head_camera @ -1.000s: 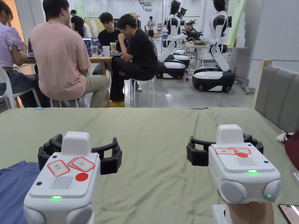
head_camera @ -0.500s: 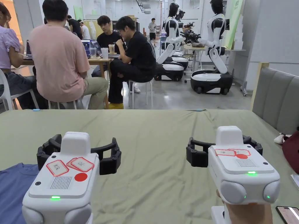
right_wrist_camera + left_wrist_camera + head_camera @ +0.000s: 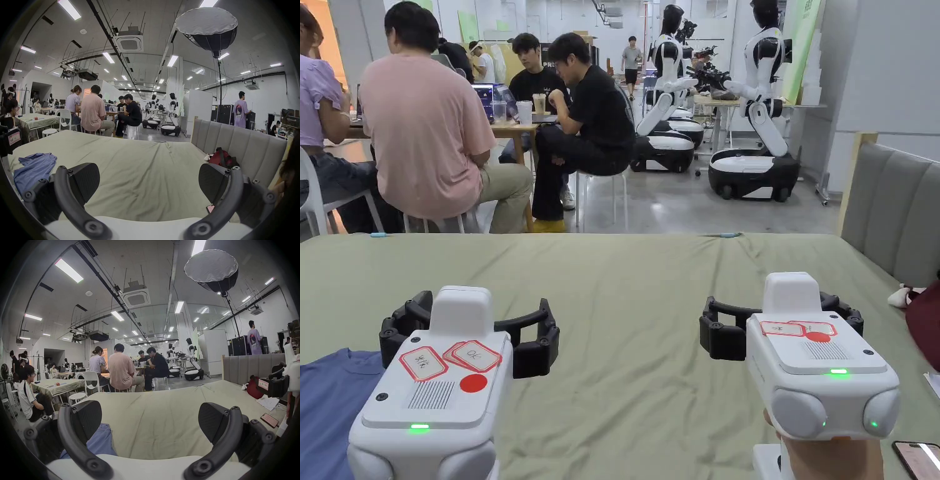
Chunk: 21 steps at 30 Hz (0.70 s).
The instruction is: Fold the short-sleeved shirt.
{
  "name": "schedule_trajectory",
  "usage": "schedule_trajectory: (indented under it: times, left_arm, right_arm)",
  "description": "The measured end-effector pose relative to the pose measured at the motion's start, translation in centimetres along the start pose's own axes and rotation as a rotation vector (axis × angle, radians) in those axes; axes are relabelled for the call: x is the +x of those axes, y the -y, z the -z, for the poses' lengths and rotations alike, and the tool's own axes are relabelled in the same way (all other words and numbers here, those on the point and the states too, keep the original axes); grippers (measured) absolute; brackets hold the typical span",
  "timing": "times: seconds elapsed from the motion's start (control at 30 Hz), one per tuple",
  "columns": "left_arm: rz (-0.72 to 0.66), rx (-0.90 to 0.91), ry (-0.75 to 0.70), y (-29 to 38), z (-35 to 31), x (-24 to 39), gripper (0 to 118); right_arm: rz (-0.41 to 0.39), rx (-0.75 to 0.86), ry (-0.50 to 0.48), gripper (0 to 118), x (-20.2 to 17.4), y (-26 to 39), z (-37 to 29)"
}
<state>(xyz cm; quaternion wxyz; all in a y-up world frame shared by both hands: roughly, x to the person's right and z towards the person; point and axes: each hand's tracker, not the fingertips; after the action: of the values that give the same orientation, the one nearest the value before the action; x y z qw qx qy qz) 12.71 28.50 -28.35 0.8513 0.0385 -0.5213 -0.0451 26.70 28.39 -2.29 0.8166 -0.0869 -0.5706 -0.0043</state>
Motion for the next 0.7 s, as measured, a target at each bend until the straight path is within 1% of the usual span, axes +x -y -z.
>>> schedule_trajectory:
  times: [0.13, 0.17, 0.23, 0.27, 0.3, 0.33, 0.37, 0.43, 0.5, 0.57, 0.7]
  left_arm:
    - [0.0, -0.003, 0.012, 0.14, -0.02, 0.03, 118]
    - [-0.003, -0.002, 0.02, 0.17, -0.06, 0.02, 118]
    - [-0.01, -0.002, 0.025, 0.19, -0.1, 0.03, 116]
    - [-0.01, -0.002, 0.026, 0.18, -0.1, 0.06, 109]
    - [-0.01, -0.003, 0.026, 0.17, -0.15, 0.09, 83]
    - [-0.009, -0.002, 0.031, 0.14, -0.2, 0.11, 46]
    - [-0.005, -0.004, 0.031, 0.06, -0.19, 0.19, 0]
    - [0.029, -0.005, 0.004, 0.04, 0.17, 0.57, 0]
    - [0.014, -0.012, 0.051, -0.07, 0.41, 0.61, 0]
    - [0.012, -0.011, 0.043, -0.05, 0.39, 0.88, 0]
    - [0.008, -0.005, 0.023, 0.02, 0.05, 0.24, 0]
  right_arm:
    - [0.0, -0.003, 0.009, 118, -0.02, 0.09, -0.03]
    - [0.006, -0.006, 0.007, 114, 0.05, 0.09, -0.05]
    - [0.012, -0.005, 0.005, 94, 0.18, 0.08, -0.12]
    - [0.009, -0.004, 0.012, 80, 0.2, 0.07, -0.16]
    - [0.002, -0.002, 0.022, 55, 0.22, 0.06, -0.2]
    - [-0.004, -0.001, 0.031, 27, 0.24, 0.05, -0.24]
    - [-0.009, -0.001, 0.036, 1, 0.27, 0.05, -0.27]
    - [-0.019, 0.008, 0.057, 0, 0.36, 0.06, -0.54]
    - [-0.022, 0.0, 0.034, 0, 0.47, -0.05, -0.67]
    - [-0.037, -0.004, 0.039, 0, 0.33, -0.06, -0.6]
    - [-0.03, -0.008, 0.024, 0, -0.45, -0.21, -0.34]
